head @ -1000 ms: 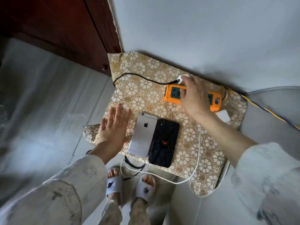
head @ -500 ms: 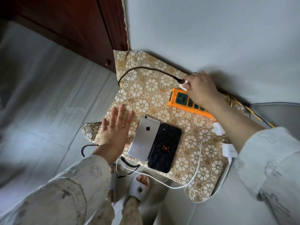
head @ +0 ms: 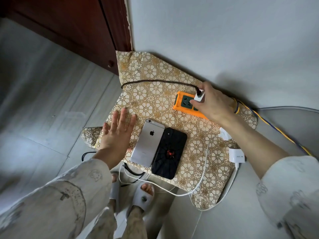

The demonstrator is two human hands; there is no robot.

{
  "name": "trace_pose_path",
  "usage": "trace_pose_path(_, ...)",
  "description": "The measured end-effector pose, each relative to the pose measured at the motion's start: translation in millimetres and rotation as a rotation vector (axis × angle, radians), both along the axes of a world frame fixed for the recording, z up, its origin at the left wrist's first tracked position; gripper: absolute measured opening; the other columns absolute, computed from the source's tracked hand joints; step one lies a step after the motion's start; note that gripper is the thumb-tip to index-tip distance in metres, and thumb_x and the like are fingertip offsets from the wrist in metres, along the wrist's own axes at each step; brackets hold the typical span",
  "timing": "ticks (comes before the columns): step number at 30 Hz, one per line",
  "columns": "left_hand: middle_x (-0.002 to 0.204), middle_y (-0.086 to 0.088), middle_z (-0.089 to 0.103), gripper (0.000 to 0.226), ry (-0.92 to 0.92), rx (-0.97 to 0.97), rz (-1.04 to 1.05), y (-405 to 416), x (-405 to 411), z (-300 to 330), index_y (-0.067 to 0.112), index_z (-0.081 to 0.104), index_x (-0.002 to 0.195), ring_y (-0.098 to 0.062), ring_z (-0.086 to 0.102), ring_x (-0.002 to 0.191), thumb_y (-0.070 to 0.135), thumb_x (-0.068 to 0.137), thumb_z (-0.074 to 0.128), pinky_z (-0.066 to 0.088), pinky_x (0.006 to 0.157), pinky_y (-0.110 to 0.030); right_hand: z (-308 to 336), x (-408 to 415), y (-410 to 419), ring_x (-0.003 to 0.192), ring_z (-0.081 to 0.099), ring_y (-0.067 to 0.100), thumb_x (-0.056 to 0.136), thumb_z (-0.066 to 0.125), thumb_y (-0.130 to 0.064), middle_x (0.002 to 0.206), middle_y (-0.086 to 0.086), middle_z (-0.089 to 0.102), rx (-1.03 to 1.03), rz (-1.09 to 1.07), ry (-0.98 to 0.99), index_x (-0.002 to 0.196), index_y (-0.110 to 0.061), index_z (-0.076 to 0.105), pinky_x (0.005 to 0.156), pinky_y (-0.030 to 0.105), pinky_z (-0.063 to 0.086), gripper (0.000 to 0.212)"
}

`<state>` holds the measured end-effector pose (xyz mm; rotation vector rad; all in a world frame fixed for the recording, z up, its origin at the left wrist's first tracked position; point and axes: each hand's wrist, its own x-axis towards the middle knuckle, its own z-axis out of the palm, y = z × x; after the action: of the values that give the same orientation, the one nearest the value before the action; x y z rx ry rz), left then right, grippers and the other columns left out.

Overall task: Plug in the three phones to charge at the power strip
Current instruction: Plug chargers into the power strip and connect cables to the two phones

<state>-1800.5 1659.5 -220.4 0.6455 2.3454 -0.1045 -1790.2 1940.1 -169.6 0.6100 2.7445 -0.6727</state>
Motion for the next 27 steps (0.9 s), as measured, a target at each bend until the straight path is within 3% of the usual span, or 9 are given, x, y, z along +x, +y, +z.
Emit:
trace_pose_path(4, 0.140, -0.007, -0.042, 0.104, 0.001, -0.002, -0.001, 1, 0, 1, 0.023, -0.029, 0.138, -0.033, -0.027, 0.137, -0.002, 0.083, 0.055, 0.003, 0.114, -0.053, 6, 0, 3, 0.082, 0.051, 0.005, 0.079, 0.069, -0.024, 0.106, -0.006, 0.048, -0.207, -0.103, 0.031, 0.112, -0.022, 0.059, 0.059, -0.003, 0.032, 0.034)
trace_pose_path(7, 0.147, -0.008, -0.037, 0.102, -0.004, 0.004, 0.007, 1, 0, 3, 0.023, -0.028, 0.139, -0.032, -0.027, 0.137, 0.002, 0.085, 0.056, 0.001, 0.113, -0.053, 10, 3, 5, 0.079, 0.050, 0.003, 0.078, 0.070, -0.022, 0.103, -0.003, 0.055, -0.240, -0.121, 0.025, 0.110, -0.025, 0.062, 0.053, -0.010, 0.028, 0.033)
trace_pose_path(12, 0.144, -0.007, -0.040, 0.102, -0.012, 0.003, 0.014, 2, -1, 4, 0.023, -0.028, 0.139, -0.031, -0.028, 0.137, 0.000, 0.085, 0.055, 0.000, 0.113, -0.052, 8, 10, 10, 0.085, 0.057, 0.007, 0.077, 0.071, -0.019, 0.095, -0.008, 0.061, -0.290, -0.134, 0.018, 0.111, -0.027, 0.062, 0.056, -0.005, 0.034, 0.037)
trace_pose_path(17, 0.135, -0.005, -0.045, 0.103, -0.026, -0.006, 0.017, 2, -1, 5, 0.023, -0.028, 0.139, -0.031, -0.029, 0.137, 0.004, 0.085, 0.057, 0.000, 0.113, -0.052, 1, 15, 7, 0.074, 0.055, -0.010, 0.072, 0.075, -0.013, 0.089, -0.008, 0.063, -0.353, -0.200, 0.068, 0.114, -0.022, 0.064, 0.053, -0.007, 0.034, 0.044)
trace_pose_path(19, 0.140, -0.006, -0.043, 0.103, -0.034, -0.005, 0.021, 2, -1, 6, 0.023, -0.028, 0.139, -0.031, -0.029, 0.137, 0.006, 0.085, 0.058, 0.000, 0.113, -0.053, -4, 17, 5, 0.081, 0.062, 0.002, 0.071, 0.076, -0.013, 0.090, -0.005, 0.064, -0.368, -0.220, 0.093, 0.112, -0.022, 0.064, 0.059, -0.002, 0.042, 0.044)
trace_pose_path(24, 0.143, -0.007, -0.041, 0.105, -0.039, 0.000, 0.023, 2, 0, 8, 0.023, -0.028, 0.139, -0.032, -0.028, 0.137, 0.010, 0.084, 0.060, 0.001, 0.114, -0.053, -12, 21, 4, 0.092, 0.067, 0.016, 0.070, 0.076, -0.011, 0.099, 0.002, 0.066, -0.431, -0.308, 0.141, 0.115, -0.021, 0.062, 0.081, 0.029, 0.055, 0.048)
trace_pose_path(27, 0.147, -0.009, -0.037, 0.105, -0.045, -0.003, 0.025, 2, -1, 10, 0.024, -0.027, 0.139, -0.032, -0.028, 0.137, 0.013, 0.084, 0.061, 0.001, 0.113, -0.053, -14, 23, 5, 0.091, 0.067, 0.017, 0.072, 0.075, -0.011, 0.101, 0.005, 0.067, -0.457, -0.338, 0.168, 0.116, -0.020, 0.062, 0.080, 0.029, 0.056, 0.048)
